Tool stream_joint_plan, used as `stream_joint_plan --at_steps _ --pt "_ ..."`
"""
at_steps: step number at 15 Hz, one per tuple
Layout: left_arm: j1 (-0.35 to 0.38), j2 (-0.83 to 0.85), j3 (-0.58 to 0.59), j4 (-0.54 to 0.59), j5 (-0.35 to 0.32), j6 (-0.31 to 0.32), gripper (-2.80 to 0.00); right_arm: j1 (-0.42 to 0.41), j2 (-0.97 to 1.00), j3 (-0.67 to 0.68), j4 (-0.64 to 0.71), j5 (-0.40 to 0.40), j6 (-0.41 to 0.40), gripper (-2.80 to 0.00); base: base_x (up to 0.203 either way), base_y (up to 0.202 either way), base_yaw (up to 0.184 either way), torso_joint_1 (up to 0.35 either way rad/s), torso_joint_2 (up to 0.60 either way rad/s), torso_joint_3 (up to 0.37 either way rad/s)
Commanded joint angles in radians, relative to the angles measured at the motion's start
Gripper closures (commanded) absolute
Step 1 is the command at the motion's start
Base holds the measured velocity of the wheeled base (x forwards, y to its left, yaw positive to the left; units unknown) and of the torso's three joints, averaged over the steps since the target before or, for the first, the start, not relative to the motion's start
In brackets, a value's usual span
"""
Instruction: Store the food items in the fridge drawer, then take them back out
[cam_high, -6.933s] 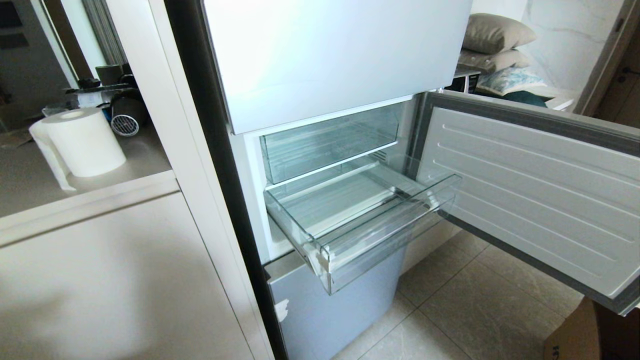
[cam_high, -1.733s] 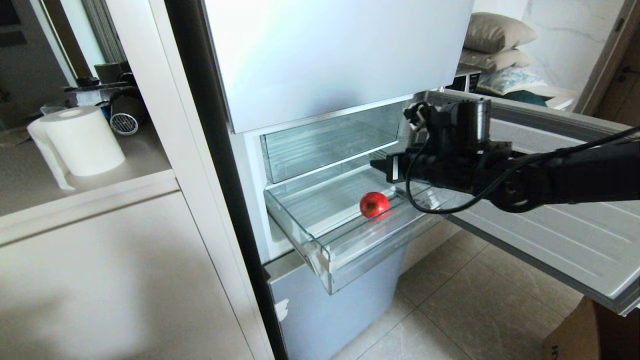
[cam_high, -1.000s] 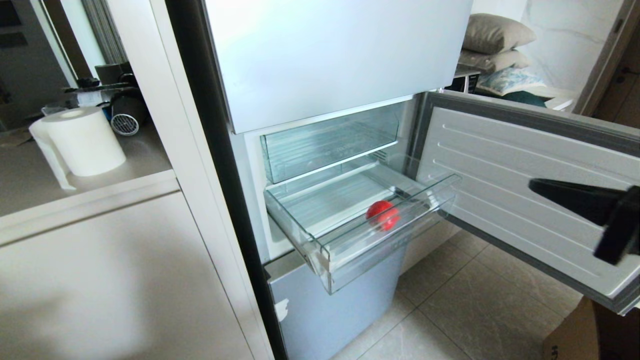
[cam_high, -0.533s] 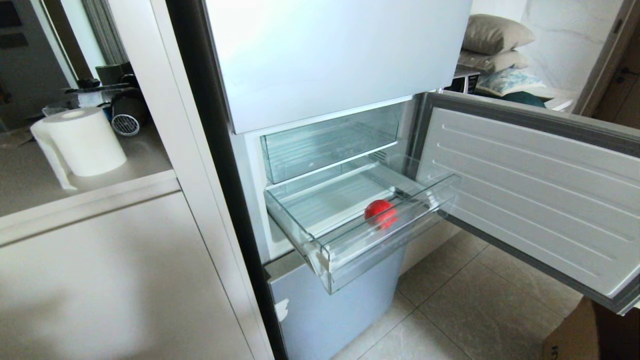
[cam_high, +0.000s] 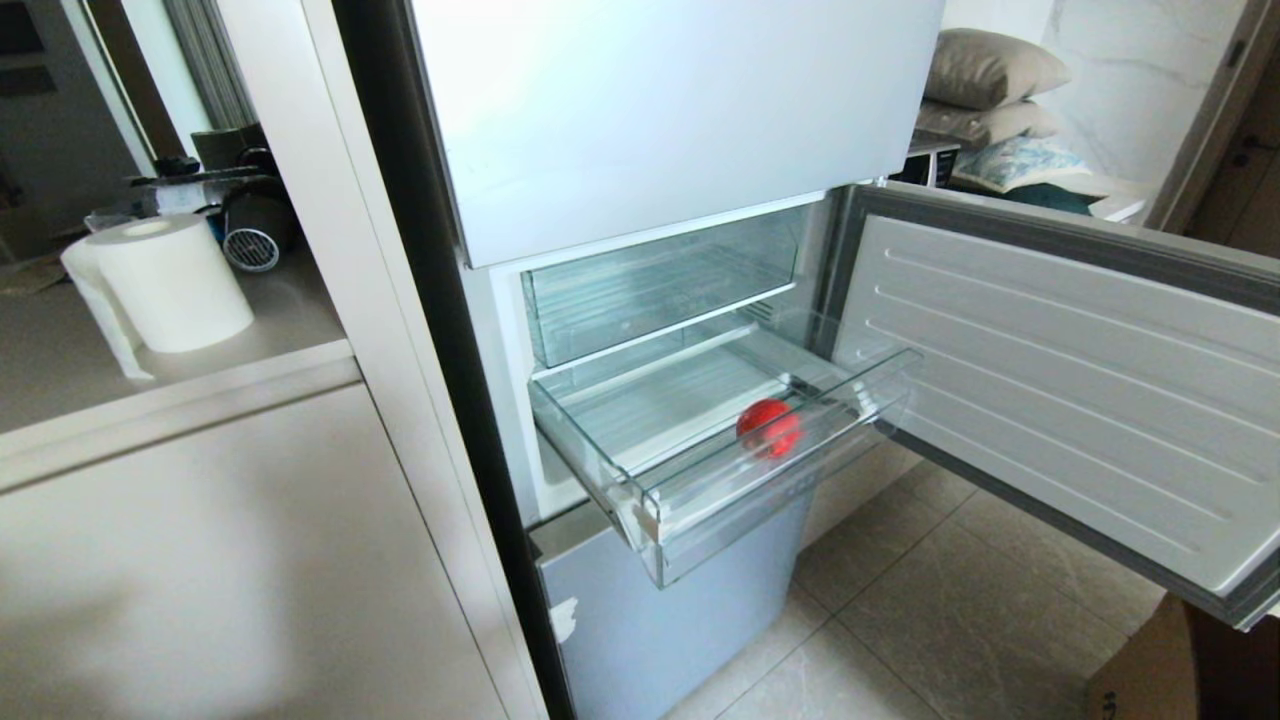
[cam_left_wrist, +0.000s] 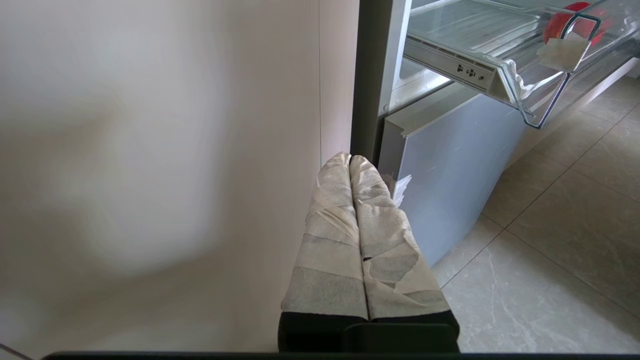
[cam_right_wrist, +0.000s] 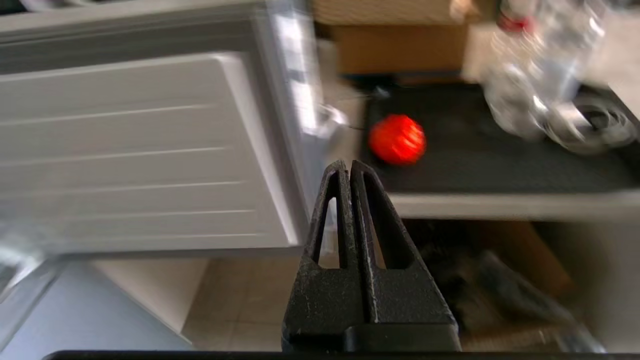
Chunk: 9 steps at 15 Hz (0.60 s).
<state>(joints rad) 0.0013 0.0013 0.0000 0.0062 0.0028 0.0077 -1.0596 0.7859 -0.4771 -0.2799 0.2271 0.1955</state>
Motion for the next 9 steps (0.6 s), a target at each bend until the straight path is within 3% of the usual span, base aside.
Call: stream_joint_plan --at_steps 1,4,7,8,9 --pt "0.0 0.0 0.0 0.0 0.0 0.0 0.0 -0.15 0.181 0.001 -0.017 0.104 0.016 0.0 0.0 0.0 0.0 0.0 0.0 0.0" --pt "0.0 0.0 0.0 0.0 0.0 0.0 0.0 -0.207 0.401 0.008 -0.122 0.142 0.025 0.0 0.0 0.0 0.0 0.0 0.0 0.0" --pt "0.0 0.0 0.0 0.0 0.0 0.0 0.0 -0.236 0.61 0.039 -0.313 0.152 0.02 0.0 0.0 0.0 0.0 0.0 0.0 0.0" --pt "0.0 0.0 0.0 0.0 0.0 0.0 0.0 -0.24 0.672 0.049 -0.371 0.154 0.017 -2.8 0.0 0.0 0.0 0.0 0.0 0.0" --pt "0.0 0.0 0.0 0.0 0.0 0.0 0.0 -0.242 0.723 0.051 -0.408 0.155 0.016 -2.8 0.0 0.0 0.0 0.0 0.0 0.0"
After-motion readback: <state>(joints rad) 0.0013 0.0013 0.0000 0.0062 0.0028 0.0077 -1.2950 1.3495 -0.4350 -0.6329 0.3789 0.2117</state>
